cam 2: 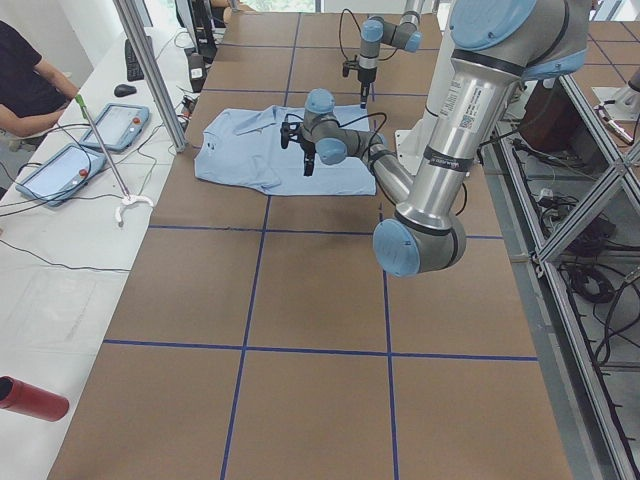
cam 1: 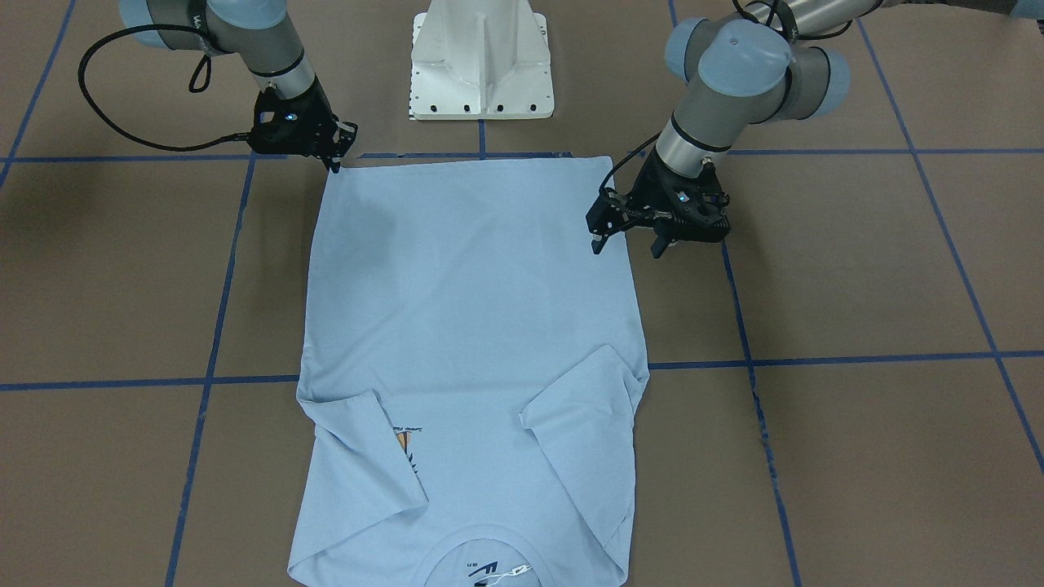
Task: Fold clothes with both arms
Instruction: 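Move the right gripper to the hem corner while the left gripper withdraws, then grasp both hem corners nearest the robot with left and right grippers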
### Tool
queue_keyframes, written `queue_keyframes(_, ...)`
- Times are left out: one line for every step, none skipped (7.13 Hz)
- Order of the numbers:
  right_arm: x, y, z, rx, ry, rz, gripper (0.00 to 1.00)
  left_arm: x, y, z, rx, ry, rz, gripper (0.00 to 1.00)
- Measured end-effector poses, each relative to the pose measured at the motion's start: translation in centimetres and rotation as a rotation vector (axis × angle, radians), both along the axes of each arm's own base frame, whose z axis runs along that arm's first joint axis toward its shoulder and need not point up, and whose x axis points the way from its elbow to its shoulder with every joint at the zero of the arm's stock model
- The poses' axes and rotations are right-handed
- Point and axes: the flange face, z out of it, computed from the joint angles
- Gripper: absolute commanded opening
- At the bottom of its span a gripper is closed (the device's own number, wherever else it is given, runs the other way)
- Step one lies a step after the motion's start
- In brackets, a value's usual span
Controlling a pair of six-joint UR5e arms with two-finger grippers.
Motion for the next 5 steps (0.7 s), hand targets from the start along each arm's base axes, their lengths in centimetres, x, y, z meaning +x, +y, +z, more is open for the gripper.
queue_keyframes(0.2,-0.1,-0.3,-0.011,-0.008,0.004,0.00,0.9,3.6,1.1,-0.061,-0.002,-0.005,1.00)
queue_keyframes(0.4,-0.3,-0.5,-0.023,-0.015,0.003,0.00,1.6,7.3,2.0,-0.115,-0.005,-0.009,0.99)
queue_keyframes(0.7,-0.7,-0.6,-0.033,-0.019,0.004,0.00,2.3,10.2,2.8,-0.162,-0.016,-0.017,0.99)
queue_keyframes(1.0,-0.9,-0.7,-0.038,-0.022,0.008,0.00,3.6,12.7,3.3,-0.203,-0.040,-0.022,0.98)
queue_keyframes(1.2,-1.0,-0.9,-0.041,-0.028,0.010,0.00,4.9,14.7,3.5,-0.239,-0.067,-0.024,0.96)
